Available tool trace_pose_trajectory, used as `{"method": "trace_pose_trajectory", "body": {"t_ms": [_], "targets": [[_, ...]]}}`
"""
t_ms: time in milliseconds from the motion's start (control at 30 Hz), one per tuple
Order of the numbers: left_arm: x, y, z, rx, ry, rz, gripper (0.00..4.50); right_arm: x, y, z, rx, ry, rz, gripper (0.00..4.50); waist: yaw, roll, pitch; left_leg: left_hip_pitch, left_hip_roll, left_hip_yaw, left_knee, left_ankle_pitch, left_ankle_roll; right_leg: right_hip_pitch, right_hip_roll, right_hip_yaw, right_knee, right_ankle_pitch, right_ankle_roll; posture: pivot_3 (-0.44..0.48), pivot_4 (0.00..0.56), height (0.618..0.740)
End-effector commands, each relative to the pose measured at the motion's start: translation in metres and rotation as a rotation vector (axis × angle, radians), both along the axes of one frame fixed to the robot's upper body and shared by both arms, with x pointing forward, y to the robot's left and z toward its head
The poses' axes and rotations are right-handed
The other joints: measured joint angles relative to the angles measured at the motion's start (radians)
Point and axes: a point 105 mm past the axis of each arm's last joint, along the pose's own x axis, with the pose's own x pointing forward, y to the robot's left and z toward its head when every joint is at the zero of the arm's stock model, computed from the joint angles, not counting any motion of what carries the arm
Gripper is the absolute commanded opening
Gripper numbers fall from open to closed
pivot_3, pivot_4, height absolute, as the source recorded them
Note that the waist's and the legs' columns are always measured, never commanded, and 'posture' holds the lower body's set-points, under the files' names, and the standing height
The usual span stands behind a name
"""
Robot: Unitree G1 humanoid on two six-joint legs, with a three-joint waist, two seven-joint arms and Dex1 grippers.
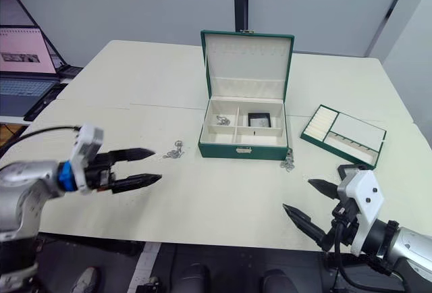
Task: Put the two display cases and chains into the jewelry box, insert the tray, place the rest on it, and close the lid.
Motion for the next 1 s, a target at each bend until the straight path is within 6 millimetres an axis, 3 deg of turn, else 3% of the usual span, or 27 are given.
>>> {"method": "trace_pose_trajectory", "body": {"t_ms": [33, 333, 467, 667, 1000], "targets": [[-0.013, 0.016, 0.02, 0.018, -0.086, 0.027, 4.48, -0.005, -0.005, 0.005, -0.01, -0.037, 0.001, 4.5, 0.0, -0.001, 0.0, 0.0, 0.0, 0.0, 0.0, 0.0, 0.0, 0.0, 0.0, 0.0, 0.0, 0.0, 0.0, 0.0, 0.15, 0.737], [-0.017, 0.013, 0.025, 0.008, -0.1, 0.032, 4.48, -0.005, -0.006, 0.005, -0.004, -0.037, 0.015, 4.5, 0.0, -0.001, -0.001, 0.0, 0.0, 0.0, -0.001, 0.0, 0.0, 0.0, 0.0, -0.001, 0.0, 0.0, 0.0, 0.0, 0.15, 0.737], [-0.009, 0.005, 0.033, -0.108, -0.122, 0.2, 4.48, 0.0, 0.014, 0.025, 0.035, -0.073, 0.146, 4.5, -0.008, -0.001, -0.001, 0.0, 0.0, 0.0, -0.001, 0.0, 0.0, 0.0, 0.0, 0.0, 0.0, 0.0, 0.0, 0.0, 0.15, 0.737], [-0.025, -0.003, 0.017, -0.105, -0.073, 0.305, 4.48, 0.011, 0.042, 0.049, 0.063, -0.141, 0.281, 4.5, -0.006, -0.002, -0.002, 0.0, 0.0, -0.001, -0.002, 0.0, 0.0, -0.001, 0.0, 0.001, -0.001, 0.0, 0.0, 0.0, 0.15, 0.737], [-0.024, -0.011, 0.015, -0.101, -0.067, 0.399, 4.48, 0.022, 0.047, 0.059, -0.006, -0.219, 0.286, 4.5, 0.001, -0.003, -0.002, 0.0, -0.001, -0.002, -0.002, 0.0, 0.0, 0.0, -0.001, 0.0, -0.002, 0.0, 0.0, 0.0, 0.15, 0.737]]}}
